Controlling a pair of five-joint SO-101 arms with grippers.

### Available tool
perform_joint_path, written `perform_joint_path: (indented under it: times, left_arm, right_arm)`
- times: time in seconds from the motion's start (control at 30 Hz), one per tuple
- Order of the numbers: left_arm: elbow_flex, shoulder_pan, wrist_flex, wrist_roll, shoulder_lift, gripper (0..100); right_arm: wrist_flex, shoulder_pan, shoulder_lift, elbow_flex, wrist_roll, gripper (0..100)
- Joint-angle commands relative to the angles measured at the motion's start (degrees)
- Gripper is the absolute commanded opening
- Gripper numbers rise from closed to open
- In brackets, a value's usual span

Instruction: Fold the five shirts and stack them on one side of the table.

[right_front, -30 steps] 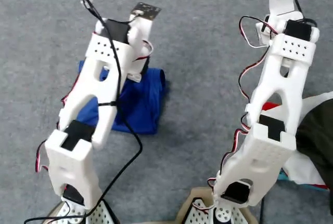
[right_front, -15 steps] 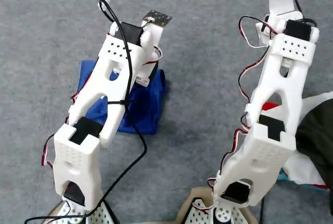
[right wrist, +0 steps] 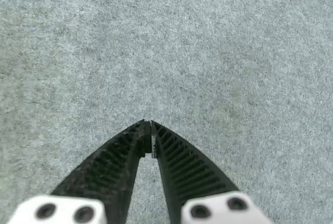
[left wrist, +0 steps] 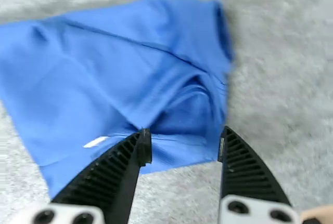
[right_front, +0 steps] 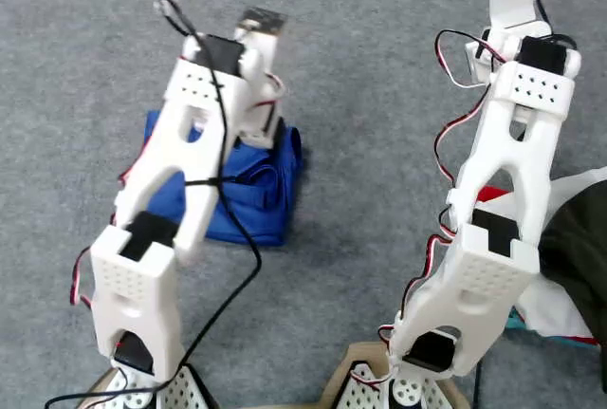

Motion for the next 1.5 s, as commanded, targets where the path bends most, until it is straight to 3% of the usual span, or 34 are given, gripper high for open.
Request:
perform_joint_path:
  times: [0.0, 0.17, 0.4, 0.67, 1.1, 1.3, 1.47]
  left_arm:
    - [-1.67, -4.04, 0.62, -1.14, -0.22, 19]
    - [1.67, -8.44, 0.53, -6.68, 3.74, 10]
    - [1.32, -10.55, 0.53, -7.12, 12.53, 2]
    - [-3.96, -8.53, 0.53, -6.77, 16.31, 2]
    - [-11.96, 1.14, 0.53, -6.68, 16.92, 2]
    - [-11.52, -1.76, 0.62, -6.68, 16.75, 2]
    - [-4.31, -3.60, 0.70, -6.68, 16.13, 4]
  right_arm:
    - [-0.62, -1.71, -0.40, -2.77, -0.70, 1.2]
    - [0.26, -3.56, -0.48, -2.77, -0.70, 1.2]
    - [0.53, -4.62, -0.48, -2.77, -0.70, 1.2]
    - [0.53, -4.79, -0.48, -2.77, -0.70, 1.2]
    - [0.53, -4.79, -0.48, -2.77, -0.70, 1.2]
    - [0.53, -4.79, -0.48, -2.77, -0.70, 1.2]
    - [0.53, -4.79, -0.48, -2.77, -0.70, 1.2]
